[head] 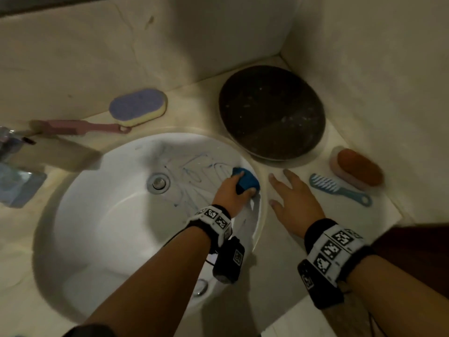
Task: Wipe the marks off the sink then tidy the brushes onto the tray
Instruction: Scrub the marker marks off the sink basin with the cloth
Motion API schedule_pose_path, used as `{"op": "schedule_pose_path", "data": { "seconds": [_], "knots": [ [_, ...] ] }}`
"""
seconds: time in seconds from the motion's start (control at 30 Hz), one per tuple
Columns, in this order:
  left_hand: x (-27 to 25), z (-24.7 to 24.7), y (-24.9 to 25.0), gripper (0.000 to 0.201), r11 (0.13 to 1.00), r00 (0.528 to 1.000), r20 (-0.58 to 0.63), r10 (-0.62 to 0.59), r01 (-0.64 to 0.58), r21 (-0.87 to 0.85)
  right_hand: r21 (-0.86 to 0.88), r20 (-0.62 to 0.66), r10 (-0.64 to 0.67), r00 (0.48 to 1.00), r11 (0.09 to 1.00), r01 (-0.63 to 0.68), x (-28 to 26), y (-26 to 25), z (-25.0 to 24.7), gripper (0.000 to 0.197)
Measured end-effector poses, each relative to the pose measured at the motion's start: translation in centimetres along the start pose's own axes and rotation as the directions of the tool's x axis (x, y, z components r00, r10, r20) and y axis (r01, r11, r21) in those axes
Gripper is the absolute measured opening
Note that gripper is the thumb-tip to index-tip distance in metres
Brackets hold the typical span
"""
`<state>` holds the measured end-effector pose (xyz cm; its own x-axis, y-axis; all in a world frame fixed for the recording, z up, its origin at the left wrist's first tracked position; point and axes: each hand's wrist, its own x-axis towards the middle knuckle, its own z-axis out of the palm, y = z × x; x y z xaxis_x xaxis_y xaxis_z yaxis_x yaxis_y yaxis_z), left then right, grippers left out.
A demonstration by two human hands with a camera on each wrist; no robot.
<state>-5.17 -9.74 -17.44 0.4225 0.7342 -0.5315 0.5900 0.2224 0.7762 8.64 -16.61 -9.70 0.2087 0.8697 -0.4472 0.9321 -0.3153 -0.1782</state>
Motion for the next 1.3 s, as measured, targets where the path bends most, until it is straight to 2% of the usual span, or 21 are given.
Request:
{"op": "schedule_pose_path", "data": {
  "seconds": [0.17,0.23,0.33,0.5,0.57,0.7,0.77,0.87,0.93,1.1,1.17,1.3],
  "knots": [
    [-1.2,0.5,-1.9,0.048,0.994,0.997,0.016,0.079,-0.08,0.074,-0.022,0.022,0.001,1.0,1.0,-0.001,0.2,0.3,-0.1,0.07],
    [-0.4,-0.2,-1.7,0.053,0.994,0.993,-0.046,0.105,-0.105,0.006,-0.004,0.053,-0.005,0.999,1.0,0.005,0.2,0.5,-0.3,0.073],
    [0.0,0.0,-1.0,0.053,0.993,0.989,-0.132,0.07,-0.082,-0.088,0.029,0.049,0.001,0.999,1.0,-0.002,0.1,0.6,-0.3,0.073],
    [-2.0,1.5,-2.3,0.05,0.984,0.987,0.028,0.156,-0.158,0.079,0.069,0.039,0.037,0.999,0.997,-0.04,-0.3,0.2,0.0,0.071],
    [-1.5,1.1,-2.3,0.051,0.978,0.981,0.047,0.188,-0.192,0.085,0.073,0.055,0.071,0.996,0.994,-0.075,-0.5,0.1,0.1,0.07],
    [0.7,0.6,-1.6,0.05,0.99,0.986,-0.125,0.111,-0.12,-0.07,0.045,0.068,0.068,0.995,0.996,-0.071,-0.3,0.5,0.3,0.071],
    [0.5,0.9,-2.3,0.052,0.993,0.989,-0.095,0.111,-0.114,-0.026,0.028,0.062,0.063,0.996,0.997,-0.065,-0.2,0.7,0.4,0.071],
    [-1.2,1.3,-3.5,0.052,0.98,0.99,0.034,0.137,-0.14,0.144,0.015,0.035,0.056,0.998,0.998,-0.057,-0.2,0.5,0.3,0.071],
    [-1.3,0.7,-3.1,0.049,0.978,0.99,0.047,0.132,-0.138,0.154,0.017,0.031,0.061,0.998,0.998,-0.061,-0.2,0.4,0.1,0.072],
    [1.4,-1.3,-0.3,0.044,0.994,0.98,-0.172,0.104,-0.101,0.03,0.025,0.046,0.054,0.997,0.998,-0.056,-0.1,0.3,-0.2,0.072],
    [1.1,-1.2,-0.1,0.043,0.996,0.984,-0.155,0.086,-0.082,0.034,0.025,0.046,0.06,0.997,0.998,-0.061,-0.2,0.3,-0.3,0.072],
    [-0.1,0.0,-1.3,0.051,0.981,0.997,-0.025,0.078,-0.072,0.178,0.019,0.039,0.068,0.997,0.997,-0.068,-0.3,0.0,-0.5,0.072]
  ]
}}
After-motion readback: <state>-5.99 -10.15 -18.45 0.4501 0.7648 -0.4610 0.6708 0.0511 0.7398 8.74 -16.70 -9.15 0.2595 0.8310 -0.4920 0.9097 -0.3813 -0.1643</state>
